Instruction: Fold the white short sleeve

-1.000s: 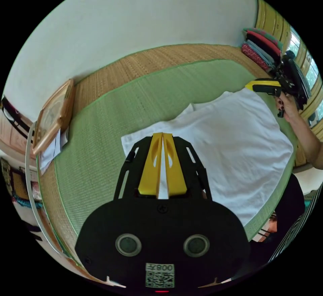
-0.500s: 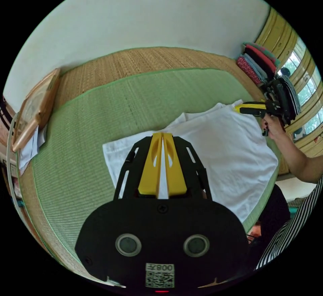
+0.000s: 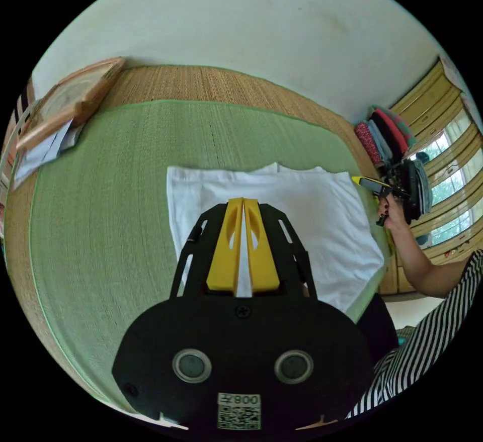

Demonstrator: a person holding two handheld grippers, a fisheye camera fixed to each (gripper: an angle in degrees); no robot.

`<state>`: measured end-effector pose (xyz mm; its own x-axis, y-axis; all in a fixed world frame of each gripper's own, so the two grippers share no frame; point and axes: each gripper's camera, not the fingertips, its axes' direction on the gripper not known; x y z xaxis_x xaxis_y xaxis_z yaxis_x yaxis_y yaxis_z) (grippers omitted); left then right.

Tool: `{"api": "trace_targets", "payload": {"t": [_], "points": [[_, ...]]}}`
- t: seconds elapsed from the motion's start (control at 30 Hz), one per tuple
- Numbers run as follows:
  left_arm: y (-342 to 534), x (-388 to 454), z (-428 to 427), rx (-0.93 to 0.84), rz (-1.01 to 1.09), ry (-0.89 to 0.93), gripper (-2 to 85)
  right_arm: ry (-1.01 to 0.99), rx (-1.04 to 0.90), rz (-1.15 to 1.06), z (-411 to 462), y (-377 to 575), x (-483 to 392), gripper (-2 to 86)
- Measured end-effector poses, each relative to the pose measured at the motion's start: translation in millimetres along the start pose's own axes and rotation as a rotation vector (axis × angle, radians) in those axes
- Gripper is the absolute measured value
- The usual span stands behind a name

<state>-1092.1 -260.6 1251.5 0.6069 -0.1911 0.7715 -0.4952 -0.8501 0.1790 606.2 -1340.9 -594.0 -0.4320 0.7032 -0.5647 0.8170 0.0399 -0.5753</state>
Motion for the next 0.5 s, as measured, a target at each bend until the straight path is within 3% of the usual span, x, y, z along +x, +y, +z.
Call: {"api": "trace_targets", "payload": {"t": [0.17, 0.33, 0.5], "points": [[100.3, -31.3, -27.3, -0.037, -0.143, 0.109, 5.6, -0.148, -0.014, 0.034, -51.9, 70.9, 38.8, 2.8], [172.4, -59.4, -31.2, -0.073, -0.343, 0.176, 8.2, -0.34, -0.137, 0.219, -79.8, 166.1, 90.6, 6.4], [195.4, -52.7, -11.0, -0.141, -0.334, 0.174, 7.0, -0.4, -0.184, 0.339, -86.2, 228.5, 114.5, 7.4]]}}
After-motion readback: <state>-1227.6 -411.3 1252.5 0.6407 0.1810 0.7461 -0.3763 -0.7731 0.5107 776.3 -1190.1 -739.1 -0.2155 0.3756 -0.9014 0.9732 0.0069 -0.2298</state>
